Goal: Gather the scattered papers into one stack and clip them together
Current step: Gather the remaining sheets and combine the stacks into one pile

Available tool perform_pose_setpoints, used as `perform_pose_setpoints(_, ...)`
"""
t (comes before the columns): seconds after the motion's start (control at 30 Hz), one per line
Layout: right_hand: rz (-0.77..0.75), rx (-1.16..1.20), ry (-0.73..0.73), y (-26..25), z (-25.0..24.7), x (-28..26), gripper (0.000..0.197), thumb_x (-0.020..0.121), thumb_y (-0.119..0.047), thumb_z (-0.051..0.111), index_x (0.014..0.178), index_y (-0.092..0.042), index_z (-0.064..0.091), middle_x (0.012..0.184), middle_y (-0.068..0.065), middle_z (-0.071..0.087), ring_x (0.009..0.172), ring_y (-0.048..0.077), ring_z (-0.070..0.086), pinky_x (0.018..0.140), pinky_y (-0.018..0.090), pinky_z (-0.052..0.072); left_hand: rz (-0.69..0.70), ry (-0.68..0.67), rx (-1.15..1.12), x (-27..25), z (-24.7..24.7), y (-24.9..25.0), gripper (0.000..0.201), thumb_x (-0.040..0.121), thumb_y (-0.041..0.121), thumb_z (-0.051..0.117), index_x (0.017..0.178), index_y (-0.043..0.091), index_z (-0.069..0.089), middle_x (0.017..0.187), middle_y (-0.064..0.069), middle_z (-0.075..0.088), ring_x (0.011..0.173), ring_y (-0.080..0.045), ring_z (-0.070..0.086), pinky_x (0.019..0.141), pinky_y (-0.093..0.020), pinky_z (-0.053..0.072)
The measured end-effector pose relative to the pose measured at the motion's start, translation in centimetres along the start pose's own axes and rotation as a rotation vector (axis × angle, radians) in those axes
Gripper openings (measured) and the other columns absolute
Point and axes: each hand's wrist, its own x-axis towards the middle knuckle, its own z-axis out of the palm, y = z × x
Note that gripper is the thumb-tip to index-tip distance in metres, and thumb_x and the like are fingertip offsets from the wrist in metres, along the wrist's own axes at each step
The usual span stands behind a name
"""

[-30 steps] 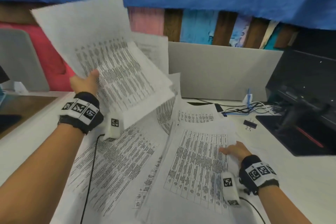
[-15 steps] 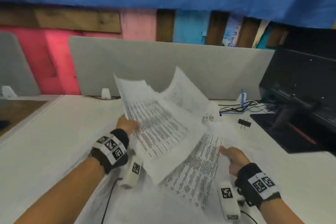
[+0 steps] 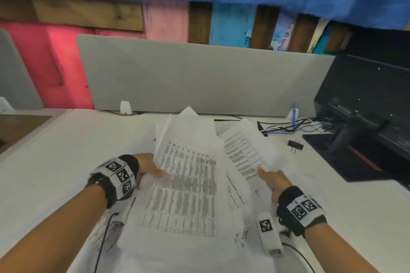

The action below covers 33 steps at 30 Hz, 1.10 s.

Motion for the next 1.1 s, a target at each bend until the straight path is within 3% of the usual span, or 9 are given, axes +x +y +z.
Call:
perform_pose_setpoints(0.07,-0.049,-0.030,-0.012,0.0,-0.8,1.3,0.087,0.075,-0.040,0.068,0.141,-0.001,0.025,0.145,0.020,0.037,0.130,0.040,0.037,0.104,0.055,0.034,-0.004,0.140,0.087,0.1,-1.2,-0.4,0.053,0.082,0.026,0.068,0.125,0.001,0.052,0.126,-0.018,0.058,0.116,-0.033,0.055,0.095,-0.037,0.047)
perform_pose_setpoints(0.2,-0.095,0.074,-0.090,0.2,-2.8,4.2,0.141,0.018,-0.049,0.089,0.134,0.004,0.032,0.126,0.018,0.051,0.116,0.038,0.052,0.098,0.053,0.042,0.062,0.370,-0.050,-0.7,-3.8,-0.7,0.050,0.087,0.028,0.061,0.123,-0.005,0.052,0.123,-0.020,0.058,0.114,-0.036,0.056,0.096,-0.036,0.044)
perform_pose_setpoints(0.3,-0.104,0.141,-0.203,-1.3,-3.4,1.6,0.093,0.048,-0.018,0.089,0.125,0.009,0.045,0.099,0.020,0.066,0.085,0.033,0.067,0.081,0.047,0.053,0.131,0.261,-0.154,-1.4,-4.7,-0.4,0.052,0.090,0.033,0.054,0.129,0.000,0.049,0.126,-0.020,0.058,0.115,-0.035,0.056,0.104,-0.044,0.042)
perform_pose_setpoints(0.43,-0.155,0.140,-0.326,-2.1,-3.4,0.7,0.075,0.050,-0.019,0.085,0.117,0.003,0.057,0.107,0.021,0.069,0.094,0.035,0.067,0.089,0.049,0.050,0.215,0.087,-0.088,-1.6,-3.1,1.0,0.046,0.091,0.029,0.054,0.131,0.006,0.050,0.134,-0.014,0.054,0.123,-0.029,0.051,0.110,-0.040,0.036)
perform_pose_setpoints(0.6,-0.161,0.103,-0.105,-2.1,-1.7,0.1,0.031,0.086,-0.017,0.061,0.112,0.000,0.058,0.083,0.012,0.070,0.083,0.029,0.063,0.078,0.038,0.050,0.208,-0.031,0.045,-1.2,1.3,3.4,0.046,0.091,0.025,0.055,0.133,0.008,0.047,0.137,-0.009,0.051,0.128,-0.026,0.047,0.112,-0.035,0.033)
perform_pose_setpoints(0.83,-0.029,0.375,0.026,-1.0,-1.6,0.4,0.033,0.087,-0.022,0.059,0.111,0.001,0.058,0.120,0.020,0.059,0.086,0.031,0.061,0.076,0.040,0.050,0.137,0.036,-0.107,-1.3,3.0,3.7,0.050,0.088,0.014,0.059,0.135,0.004,0.045,0.139,-0.016,0.050,0.128,-0.030,0.047,0.111,-0.043,0.035)
perform_pose_setpoints(0.9,-0.030,0.398,-0.029,-0.4,-1.5,0.1,0.034,0.083,-0.028,0.061,0.107,-0.004,0.059,0.128,0.016,0.056,0.107,0.031,0.058,0.096,0.042,0.045,0.129,0.032,-0.111,-1.3,3.8,4.1,0.050,0.090,0.012,0.056,0.137,0.005,0.040,0.140,-0.015,0.048,0.129,-0.030,0.046,0.110,-0.041,0.035)
perform_pose_setpoints(1.03,-0.085,0.165,-0.072,0.7,-0.5,-0.6,0.097,0.066,-0.039,0.078,0.144,-0.013,0.027,0.145,0.008,0.042,0.132,0.027,0.038,0.112,0.044,0.028,0.068,0.059,-0.025,-1.2,5.9,5.1,0.053,0.094,0.016,0.047,0.142,0.006,0.026,0.139,-0.014,0.044,0.120,-0.026,0.050,0.103,-0.034,0.042)
perform_pose_setpoints(1.1,-0.126,0.084,-0.038,1.0,-0.4,-0.7,0.105,0.065,-0.014,0.081,0.145,-0.016,0.012,0.144,0.014,0.038,0.130,0.033,0.038,0.110,0.050,0.030,0.067,0.047,0.049,-1.4,6.5,5.5,0.056,0.095,0.021,0.047,0.142,0.005,0.022,0.141,-0.013,0.042,0.121,-0.025,0.048,0.102,-0.032,0.041)
